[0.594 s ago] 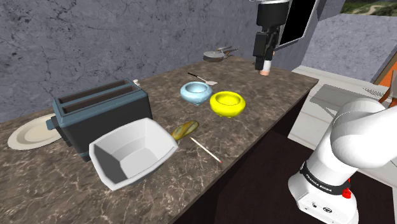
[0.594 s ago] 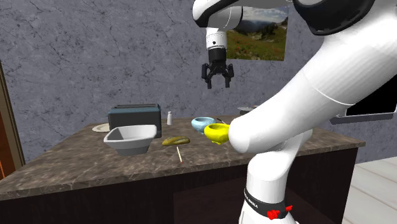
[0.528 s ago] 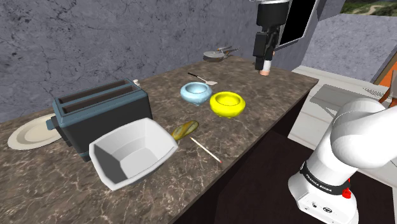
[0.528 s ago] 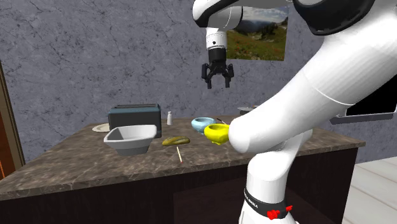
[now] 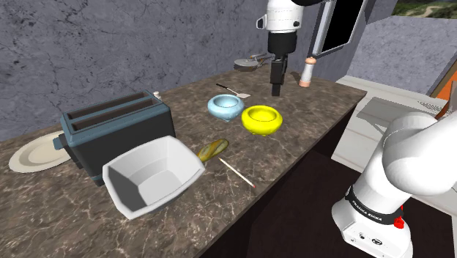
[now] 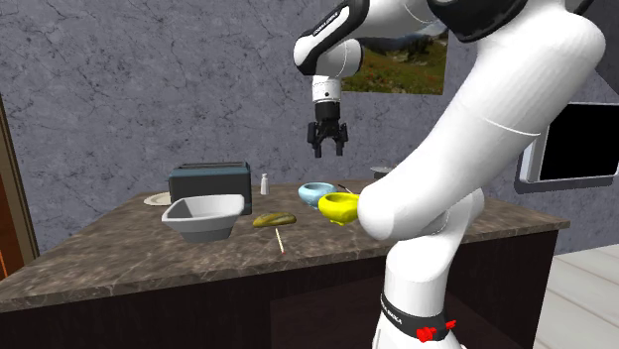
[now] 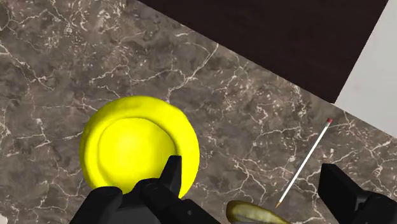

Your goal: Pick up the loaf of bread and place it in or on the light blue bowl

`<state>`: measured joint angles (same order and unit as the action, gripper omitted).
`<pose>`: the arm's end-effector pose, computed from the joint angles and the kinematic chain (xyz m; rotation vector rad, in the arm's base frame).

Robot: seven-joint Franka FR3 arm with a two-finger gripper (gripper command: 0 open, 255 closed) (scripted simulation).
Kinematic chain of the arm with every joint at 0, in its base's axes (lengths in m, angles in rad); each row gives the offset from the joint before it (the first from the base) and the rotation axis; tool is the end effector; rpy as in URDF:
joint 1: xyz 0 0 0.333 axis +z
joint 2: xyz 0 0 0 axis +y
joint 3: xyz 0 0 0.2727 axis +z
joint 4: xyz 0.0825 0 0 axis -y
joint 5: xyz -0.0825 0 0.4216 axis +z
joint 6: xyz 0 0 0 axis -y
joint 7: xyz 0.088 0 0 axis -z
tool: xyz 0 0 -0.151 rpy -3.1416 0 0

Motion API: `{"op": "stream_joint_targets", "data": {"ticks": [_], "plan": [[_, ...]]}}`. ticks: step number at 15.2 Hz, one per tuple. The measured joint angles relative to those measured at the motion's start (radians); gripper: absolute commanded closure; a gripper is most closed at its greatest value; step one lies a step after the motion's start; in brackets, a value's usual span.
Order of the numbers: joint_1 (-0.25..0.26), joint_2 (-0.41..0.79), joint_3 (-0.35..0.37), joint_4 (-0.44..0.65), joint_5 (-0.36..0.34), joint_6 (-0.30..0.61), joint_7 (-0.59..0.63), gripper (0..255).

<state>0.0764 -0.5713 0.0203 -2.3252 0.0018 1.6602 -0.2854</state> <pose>0.4230 0.0412 0.4527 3.0820 0.5897 -0.1480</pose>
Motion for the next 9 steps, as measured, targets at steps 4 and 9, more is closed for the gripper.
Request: {"op": "stream_joint_targets", "data": {"ticks": [4, 9], "plan": [[0.035, 0.135, -0.023, 0.01, 0.004, 0.116, -0.134, 0], [0.078, 0.306, -0.035, 0.04, 0.022, 0.245, -0.299, 0]]}}
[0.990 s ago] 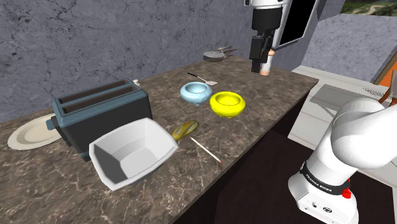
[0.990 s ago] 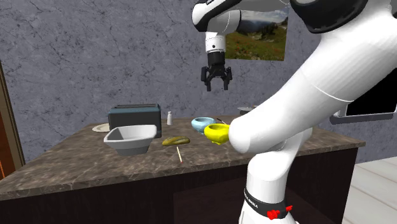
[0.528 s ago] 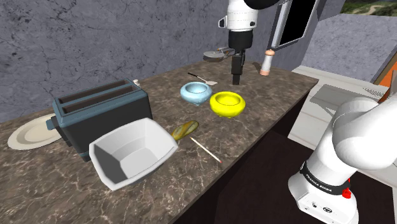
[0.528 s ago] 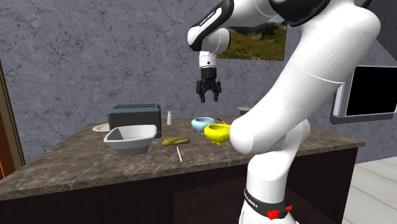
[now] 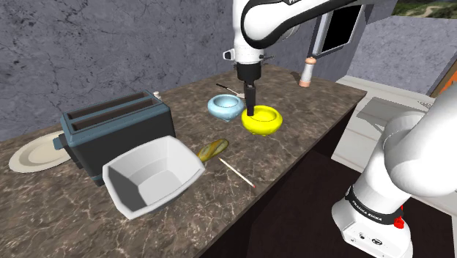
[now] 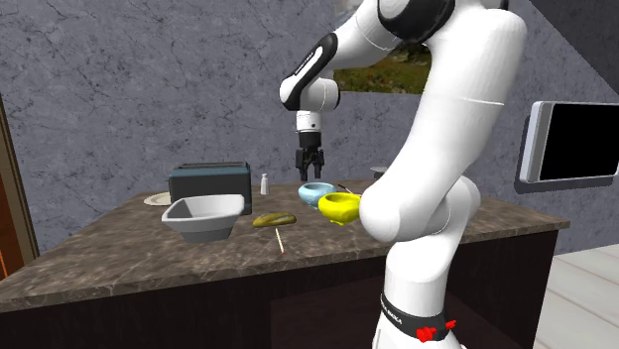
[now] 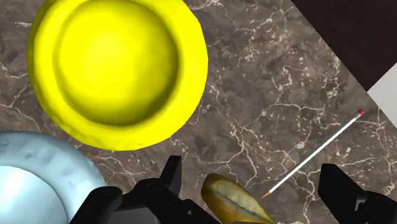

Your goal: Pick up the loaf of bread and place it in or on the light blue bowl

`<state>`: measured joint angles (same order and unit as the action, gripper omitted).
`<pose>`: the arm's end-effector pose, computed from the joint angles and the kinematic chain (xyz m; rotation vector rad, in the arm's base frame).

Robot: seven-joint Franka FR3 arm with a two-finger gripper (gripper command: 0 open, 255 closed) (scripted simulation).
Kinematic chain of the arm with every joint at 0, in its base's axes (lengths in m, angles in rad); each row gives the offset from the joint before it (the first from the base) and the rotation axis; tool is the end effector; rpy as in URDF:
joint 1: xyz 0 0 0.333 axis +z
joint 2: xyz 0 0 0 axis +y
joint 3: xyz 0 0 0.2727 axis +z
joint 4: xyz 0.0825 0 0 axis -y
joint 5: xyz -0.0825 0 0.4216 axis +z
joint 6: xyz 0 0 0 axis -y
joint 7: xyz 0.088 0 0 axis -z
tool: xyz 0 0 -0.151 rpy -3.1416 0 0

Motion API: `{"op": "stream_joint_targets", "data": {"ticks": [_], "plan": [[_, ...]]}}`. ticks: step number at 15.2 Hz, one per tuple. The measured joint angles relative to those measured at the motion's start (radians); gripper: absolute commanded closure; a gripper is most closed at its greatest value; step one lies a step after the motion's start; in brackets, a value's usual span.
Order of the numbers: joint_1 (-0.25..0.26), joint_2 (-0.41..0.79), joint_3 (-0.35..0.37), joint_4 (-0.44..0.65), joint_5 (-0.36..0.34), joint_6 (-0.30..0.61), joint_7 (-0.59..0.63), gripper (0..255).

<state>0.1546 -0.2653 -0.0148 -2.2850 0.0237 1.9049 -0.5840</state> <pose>0.4887 0.0717 0.3491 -2.8914 -1.0809 0.1643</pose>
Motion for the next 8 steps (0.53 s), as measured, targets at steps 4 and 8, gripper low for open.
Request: {"op": "stream_joint_targets", "data": {"ticks": [4, 8], "plan": [[0.031, 0.134, 0.005, 0.051, 0.021, 0.071, -0.126, 0], [0.06, 0.267, 0.024, 0.107, 0.041, 0.137, -0.243, 0]]}}
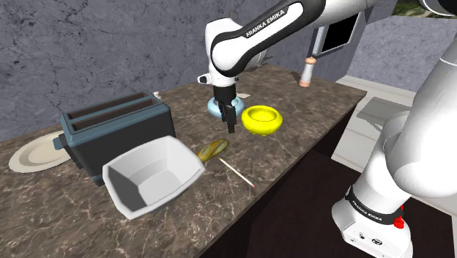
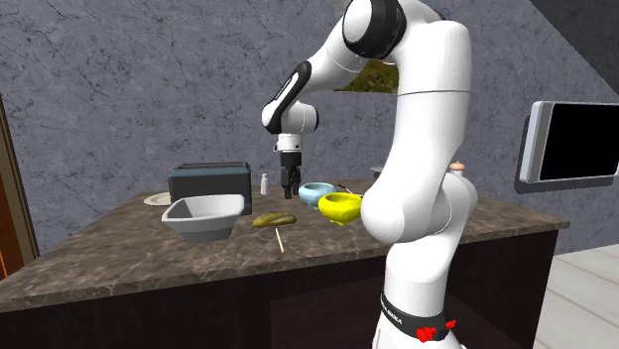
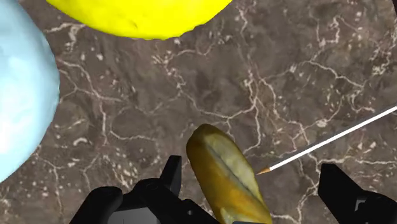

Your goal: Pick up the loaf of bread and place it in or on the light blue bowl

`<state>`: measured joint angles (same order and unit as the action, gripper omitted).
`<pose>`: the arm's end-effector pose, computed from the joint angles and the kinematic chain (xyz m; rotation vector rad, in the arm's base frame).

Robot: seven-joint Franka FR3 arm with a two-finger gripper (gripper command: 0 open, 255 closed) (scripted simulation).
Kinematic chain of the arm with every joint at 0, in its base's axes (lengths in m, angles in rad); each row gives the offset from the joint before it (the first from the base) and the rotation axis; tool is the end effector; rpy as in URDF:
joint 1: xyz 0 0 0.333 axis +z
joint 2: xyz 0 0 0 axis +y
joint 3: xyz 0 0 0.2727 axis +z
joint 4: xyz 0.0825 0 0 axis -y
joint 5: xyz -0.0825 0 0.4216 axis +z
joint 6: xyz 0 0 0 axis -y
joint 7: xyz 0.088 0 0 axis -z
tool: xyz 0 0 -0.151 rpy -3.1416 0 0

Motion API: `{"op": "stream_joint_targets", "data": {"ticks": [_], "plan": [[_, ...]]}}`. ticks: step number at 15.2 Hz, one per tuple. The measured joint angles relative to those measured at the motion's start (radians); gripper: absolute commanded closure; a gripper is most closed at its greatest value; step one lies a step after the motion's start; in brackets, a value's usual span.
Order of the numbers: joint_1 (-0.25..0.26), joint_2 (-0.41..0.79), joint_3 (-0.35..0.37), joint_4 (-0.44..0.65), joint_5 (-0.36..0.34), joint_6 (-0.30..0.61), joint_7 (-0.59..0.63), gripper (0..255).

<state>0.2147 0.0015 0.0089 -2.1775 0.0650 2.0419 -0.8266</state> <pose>0.5278 0.1263 0.2709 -2.6579 -1.4810 0.1742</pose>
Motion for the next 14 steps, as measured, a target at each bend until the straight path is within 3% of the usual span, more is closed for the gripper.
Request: {"op": "stream_joint_targets", "data": {"ticks": [7, 14], "plan": [[0.034, 0.201, 0.046, 0.107, 0.019, 0.076, -0.169, 0], [0.038, 0.25, 0.051, 0.071, 0.021, 0.16, -0.184, 0]]}}
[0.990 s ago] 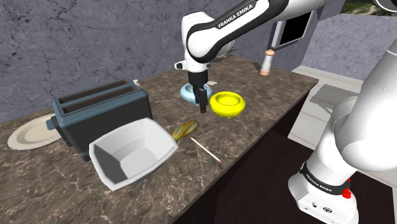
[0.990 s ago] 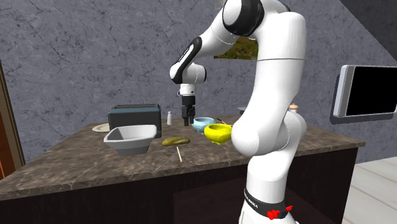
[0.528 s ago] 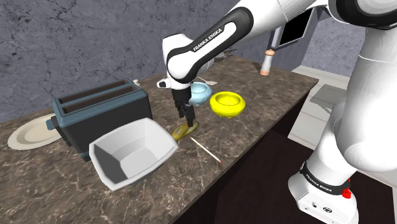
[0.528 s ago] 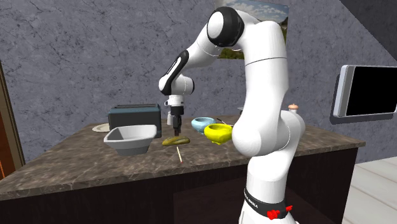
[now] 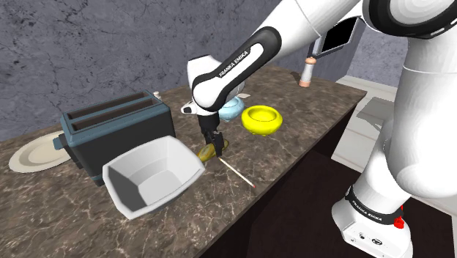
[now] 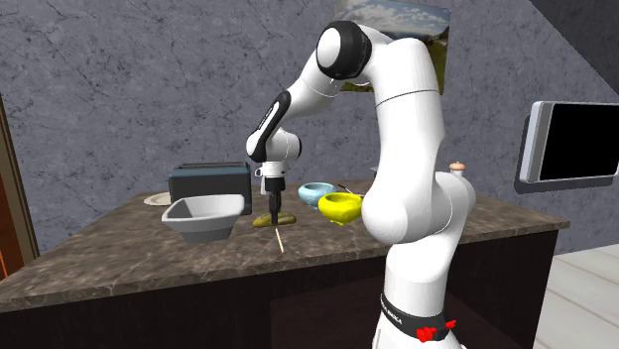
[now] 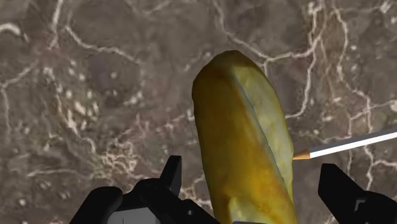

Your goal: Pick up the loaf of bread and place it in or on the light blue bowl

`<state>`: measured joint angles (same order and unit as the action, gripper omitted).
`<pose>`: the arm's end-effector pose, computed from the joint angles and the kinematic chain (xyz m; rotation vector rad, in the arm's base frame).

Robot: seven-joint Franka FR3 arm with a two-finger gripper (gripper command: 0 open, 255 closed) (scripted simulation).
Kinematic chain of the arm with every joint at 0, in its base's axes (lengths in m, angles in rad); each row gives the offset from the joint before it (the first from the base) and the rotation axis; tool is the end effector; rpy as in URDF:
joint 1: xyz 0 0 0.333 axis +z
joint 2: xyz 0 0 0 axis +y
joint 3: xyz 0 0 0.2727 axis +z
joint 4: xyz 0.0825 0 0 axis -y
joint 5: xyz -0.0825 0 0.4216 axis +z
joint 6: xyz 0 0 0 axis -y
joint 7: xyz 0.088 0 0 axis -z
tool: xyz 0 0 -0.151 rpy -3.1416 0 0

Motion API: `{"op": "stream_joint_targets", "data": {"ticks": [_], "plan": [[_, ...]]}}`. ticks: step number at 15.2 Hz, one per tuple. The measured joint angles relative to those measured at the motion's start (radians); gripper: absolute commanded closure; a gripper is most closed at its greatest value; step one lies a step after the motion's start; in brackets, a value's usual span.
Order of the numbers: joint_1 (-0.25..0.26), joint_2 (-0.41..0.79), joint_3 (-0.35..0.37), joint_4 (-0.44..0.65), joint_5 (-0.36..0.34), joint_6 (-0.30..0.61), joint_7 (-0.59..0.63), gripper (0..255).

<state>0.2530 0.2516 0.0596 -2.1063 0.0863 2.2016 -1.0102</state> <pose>0.5378 0.1815 0.1739 -2.4249 -1.7787 0.1797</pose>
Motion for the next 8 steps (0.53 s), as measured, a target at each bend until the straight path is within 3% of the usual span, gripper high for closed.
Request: {"op": "stream_joint_targets", "data": {"ticks": [6, 7, 8], "plan": [[0.0, 0.005, 0.0, -0.004, 0.0, 0.01, -0.001, 0], [0.0, 0.005, 0.0, -0.004, 0.0, 0.01, -0.001, 255], [0.0, 0.005, 0.0, -0.004, 0.0, 0.009, -0.001, 255]]}}
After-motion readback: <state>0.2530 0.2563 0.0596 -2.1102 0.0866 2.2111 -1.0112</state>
